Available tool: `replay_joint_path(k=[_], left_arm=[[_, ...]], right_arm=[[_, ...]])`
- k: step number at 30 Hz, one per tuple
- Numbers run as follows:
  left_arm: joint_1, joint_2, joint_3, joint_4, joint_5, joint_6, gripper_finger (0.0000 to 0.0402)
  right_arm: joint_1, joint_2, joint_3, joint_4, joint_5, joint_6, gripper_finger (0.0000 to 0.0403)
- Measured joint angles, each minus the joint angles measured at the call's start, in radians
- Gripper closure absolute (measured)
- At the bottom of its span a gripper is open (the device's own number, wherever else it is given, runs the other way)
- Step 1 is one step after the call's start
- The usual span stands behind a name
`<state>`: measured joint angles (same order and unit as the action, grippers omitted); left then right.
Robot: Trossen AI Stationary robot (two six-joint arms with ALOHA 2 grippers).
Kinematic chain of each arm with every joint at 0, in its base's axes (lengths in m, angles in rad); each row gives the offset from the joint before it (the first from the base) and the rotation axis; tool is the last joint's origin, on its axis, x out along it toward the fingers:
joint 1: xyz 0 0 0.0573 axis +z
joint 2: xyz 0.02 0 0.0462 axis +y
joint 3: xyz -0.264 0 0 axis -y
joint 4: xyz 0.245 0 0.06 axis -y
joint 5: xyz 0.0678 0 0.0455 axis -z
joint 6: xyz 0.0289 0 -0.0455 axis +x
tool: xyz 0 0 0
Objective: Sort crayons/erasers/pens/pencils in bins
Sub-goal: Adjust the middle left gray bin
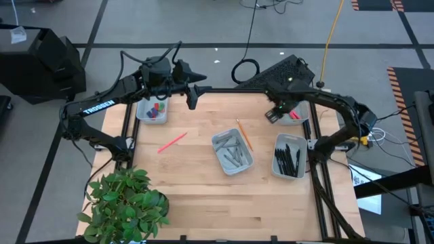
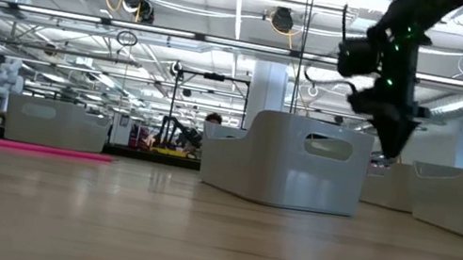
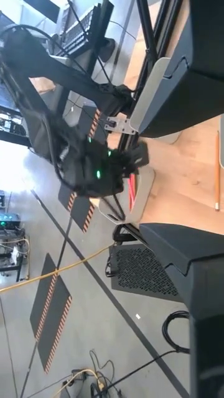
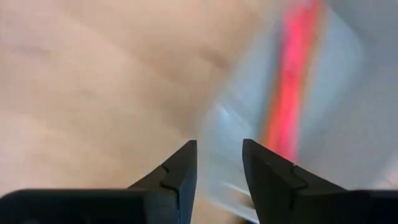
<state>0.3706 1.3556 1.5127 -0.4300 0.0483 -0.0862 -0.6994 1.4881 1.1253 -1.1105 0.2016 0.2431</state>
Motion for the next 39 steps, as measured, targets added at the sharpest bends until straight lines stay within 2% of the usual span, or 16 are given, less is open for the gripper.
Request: replay_joint_path(k=[7, 10, 17, 23, 25, 30, 34, 36, 39], left_arm=[[-0.002, 0.0, 0.0, -0.047, 0.0, -0.017, 0.0163], [-0.002, 0.0, 0.0, -0.053, 0.0, -0.051, 0.0163], [-0.025, 0.0, 0.0, -0.037, -0.002, -0.113, 0.0163], [-0.042, 0.0, 0.0, 0.003, -0.031, -0.162, 0.0163], [-0.045, 0.0, 0.0, 0.02, -0.033, -0.176, 0.0163], [-0.046, 0.0, 0.0, 0.032, -0.033, -0.203, 0.0163], [-0.047, 0.0, 0.0, 0.032, -0.034, -0.212, 0.0163], [-0.047, 0.0, 0.0, 0.032, -0.034, -0.211, 0.0163], [-0.048, 0.0, 0.0, 0.032, -0.04, -0.208, 0.0163]], right_arm=[[0.245, 0.017, 0.008, 0.249, -0.192, 0.093, 0.0278], [0.321, 0.04, 0.007, 0.367, -0.206, 0.132, 0.0278], [0.338, 0.063, 0.008, 0.623, -0.231, 0.139, 0.0279], [0.332, 0.152, 0.008, 0.651, -0.239, 0.129, 0.0286], [0.341, 0.181, 0.007, 0.654, -0.272, 0.13, 0.0286], [0.386, 0.193, 0.007, 0.627, -0.378, 0.13, 0.0286], [0.42, 0.165, 0.007, 0.601, -0.541, 0.161, 0.0286], [0.432, 0.154, 0.008, 0.599, -0.525, 0.198, 0.0286], [0.433, 0.155, 0.009, 0.571, -0.335, 0.23, 0.0287]])
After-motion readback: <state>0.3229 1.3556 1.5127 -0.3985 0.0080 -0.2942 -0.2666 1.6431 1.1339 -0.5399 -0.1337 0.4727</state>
